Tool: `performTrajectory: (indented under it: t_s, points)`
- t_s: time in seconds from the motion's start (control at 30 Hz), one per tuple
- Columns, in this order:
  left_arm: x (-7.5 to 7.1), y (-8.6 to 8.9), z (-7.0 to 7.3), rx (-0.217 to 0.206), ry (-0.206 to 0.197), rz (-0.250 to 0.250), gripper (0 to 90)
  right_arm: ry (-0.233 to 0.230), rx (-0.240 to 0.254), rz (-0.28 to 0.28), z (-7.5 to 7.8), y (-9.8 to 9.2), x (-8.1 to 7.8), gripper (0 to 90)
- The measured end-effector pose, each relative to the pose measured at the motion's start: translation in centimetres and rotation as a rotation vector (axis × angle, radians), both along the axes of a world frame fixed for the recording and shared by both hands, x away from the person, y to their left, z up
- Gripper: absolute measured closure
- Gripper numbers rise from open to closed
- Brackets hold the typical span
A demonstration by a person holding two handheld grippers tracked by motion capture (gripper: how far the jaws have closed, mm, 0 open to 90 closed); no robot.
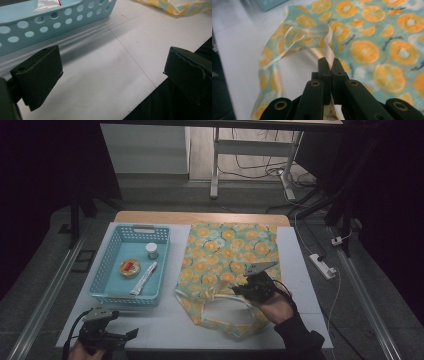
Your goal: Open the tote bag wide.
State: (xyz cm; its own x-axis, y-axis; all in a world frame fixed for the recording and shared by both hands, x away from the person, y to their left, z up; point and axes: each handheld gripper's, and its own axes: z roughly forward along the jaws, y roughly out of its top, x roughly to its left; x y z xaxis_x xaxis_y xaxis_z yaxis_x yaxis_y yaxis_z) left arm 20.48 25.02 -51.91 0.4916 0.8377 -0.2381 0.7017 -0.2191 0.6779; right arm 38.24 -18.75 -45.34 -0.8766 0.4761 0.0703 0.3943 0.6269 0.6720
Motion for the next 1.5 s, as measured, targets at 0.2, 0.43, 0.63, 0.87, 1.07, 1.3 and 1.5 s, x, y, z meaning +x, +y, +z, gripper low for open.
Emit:
performTrajectory:
  t_s: [0.2, 0.43, 0.63, 0.87, 1.07, 1.3, 1.5]
  points:
    - [0.0, 0.0, 0.0, -0.002, 0.000, 0.001, 2.0, -0.006, 0.004, -0.028, 0.1, 0.1, 2.9, 88.5]
    - [0.0, 0.0, 0.0, -0.006, 0.001, 0.002, 2.1, -0.005, 0.040, -0.068, 0.7, 0.2, 6.1, 88.5]
    - [0.0, 0.1, 0.0, -0.007, 0.003, 0.000, 2.2, -0.048, 0.038, -0.098, 1.1, 0.7, 8.2, 88.6]
    - [0.0, 0.1, 0.0, -0.007, 0.003, -0.001, 2.2, -0.070, 0.036, -0.137, 0.6, 0.9, 10.8, 88.6]
    - [0.0, 0.1, 0.0, -0.009, 0.003, -0.001, 2.3, -0.091, 0.022, -0.160, 0.0, 1.1, 12.7, 88.5]
    - [0.0, 0.1, 0.0, -0.008, 0.004, -0.002, 2.4, -0.062, 0.000, -0.189, -2.6, 0.9, 14.4, 88.3]
    - [0.1, 0.0, 0.0, -0.007, 0.005, 0.000, 2.5, -0.048, -0.024, -0.225, -4.8, 0.7, 15.1, 87.2]
